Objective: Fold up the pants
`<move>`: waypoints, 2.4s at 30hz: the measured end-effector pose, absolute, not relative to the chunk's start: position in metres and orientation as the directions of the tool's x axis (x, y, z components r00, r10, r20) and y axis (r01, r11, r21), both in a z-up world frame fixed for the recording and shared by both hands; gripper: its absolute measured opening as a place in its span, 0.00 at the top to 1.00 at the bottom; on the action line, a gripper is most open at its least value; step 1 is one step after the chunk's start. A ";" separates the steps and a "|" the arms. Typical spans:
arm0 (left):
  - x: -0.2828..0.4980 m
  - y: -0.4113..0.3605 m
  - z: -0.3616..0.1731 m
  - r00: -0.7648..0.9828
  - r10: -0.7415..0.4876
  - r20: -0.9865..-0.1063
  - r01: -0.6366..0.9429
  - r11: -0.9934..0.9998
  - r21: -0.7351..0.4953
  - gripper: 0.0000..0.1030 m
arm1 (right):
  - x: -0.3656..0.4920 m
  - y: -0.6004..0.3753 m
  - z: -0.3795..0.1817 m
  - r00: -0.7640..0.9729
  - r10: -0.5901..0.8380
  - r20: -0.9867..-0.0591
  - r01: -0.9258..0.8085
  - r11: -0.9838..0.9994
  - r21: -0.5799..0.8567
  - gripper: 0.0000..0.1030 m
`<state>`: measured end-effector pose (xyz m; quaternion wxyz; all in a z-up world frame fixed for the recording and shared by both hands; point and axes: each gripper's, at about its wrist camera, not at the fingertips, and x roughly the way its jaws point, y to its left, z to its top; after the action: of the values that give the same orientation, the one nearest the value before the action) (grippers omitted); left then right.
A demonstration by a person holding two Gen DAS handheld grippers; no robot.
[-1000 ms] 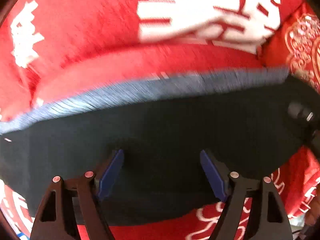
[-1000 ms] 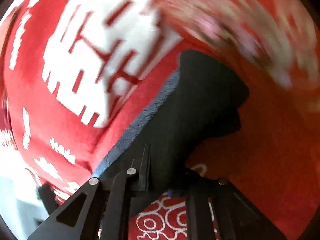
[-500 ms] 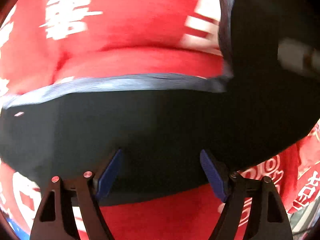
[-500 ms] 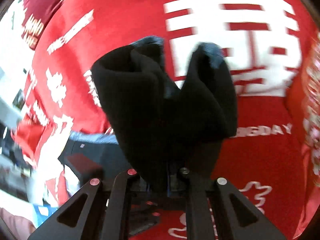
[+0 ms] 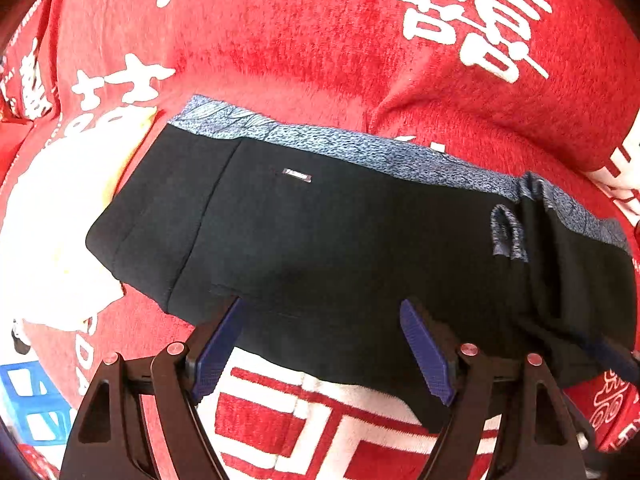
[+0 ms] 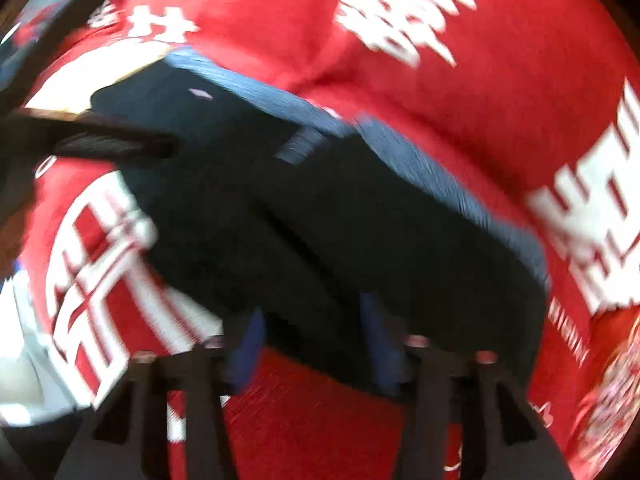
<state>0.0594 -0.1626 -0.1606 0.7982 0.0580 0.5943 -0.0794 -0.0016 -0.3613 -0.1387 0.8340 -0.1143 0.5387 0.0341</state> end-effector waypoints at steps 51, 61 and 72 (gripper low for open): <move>0.040 -0.306 -0.189 0.179 -0.064 -0.982 0.443 0.896 0.022 0.09 | -0.019 -0.587 -0.144 0.303 0.135 -0.943 0.315 0.920 0.233 0.62; 0.058 -0.187 -0.173 0.187 -0.046 -0.981 0.182 0.983 -0.012 0.09 | 0.003 -0.465 -0.115 0.362 0.075 -0.929 0.057 0.993 0.102 0.51; 0.069 -0.098 -0.176 0.183 -0.052 -0.982 0.120 0.992 -0.030 0.09 | 0.043 -0.351 -0.161 0.289 0.008 -0.957 0.046 0.999 0.023 0.49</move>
<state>0.0691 -0.0981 -0.1764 0.7685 0.0267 0.6369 -0.0559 0.0433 -0.3506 -0.1608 0.8025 0.0230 0.5961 -0.0118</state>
